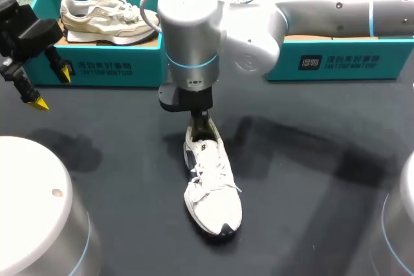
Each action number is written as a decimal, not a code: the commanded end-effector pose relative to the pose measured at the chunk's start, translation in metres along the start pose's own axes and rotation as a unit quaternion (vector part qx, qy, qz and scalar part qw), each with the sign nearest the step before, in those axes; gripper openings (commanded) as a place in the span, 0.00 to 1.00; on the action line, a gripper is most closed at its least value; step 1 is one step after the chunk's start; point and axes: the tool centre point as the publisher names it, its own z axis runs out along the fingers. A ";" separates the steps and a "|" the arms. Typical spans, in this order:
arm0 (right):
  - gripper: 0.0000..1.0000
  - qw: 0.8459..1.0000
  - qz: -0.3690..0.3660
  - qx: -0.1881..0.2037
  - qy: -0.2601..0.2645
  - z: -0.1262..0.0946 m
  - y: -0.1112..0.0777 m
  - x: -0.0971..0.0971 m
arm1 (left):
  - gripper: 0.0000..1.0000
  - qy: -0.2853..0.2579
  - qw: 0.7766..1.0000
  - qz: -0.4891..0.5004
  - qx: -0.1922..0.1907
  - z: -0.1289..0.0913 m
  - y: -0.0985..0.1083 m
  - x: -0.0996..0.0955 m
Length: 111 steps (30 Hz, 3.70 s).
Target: Take the shoe out of the shoebox, open the shoe tongue, remove and reinsert the insole, then place the shoe into the shoebox
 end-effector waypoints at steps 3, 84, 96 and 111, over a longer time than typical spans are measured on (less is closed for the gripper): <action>0.00 1.000 0.010 0.008 -0.023 -0.029 -0.009 0.006 | 1.00 0.000 1.000 0.000 -0.001 0.000 0.000 0.001; 0.00 0.988 0.026 0.074 -0.134 -0.239 -0.240 -0.280 | 1.00 0.000 1.000 0.000 -0.001 0.000 0.000 0.001; 0.00 0.985 0.017 0.086 -0.145 -0.242 -0.304 -0.321 | 1.00 0.000 1.000 0.000 -0.001 0.000 0.000 0.001; 0.00 0.987 0.007 0.072 -0.143 -0.226 -0.381 -0.408 | 1.00 0.000 1.000 0.000 -0.001 0.000 0.000 0.001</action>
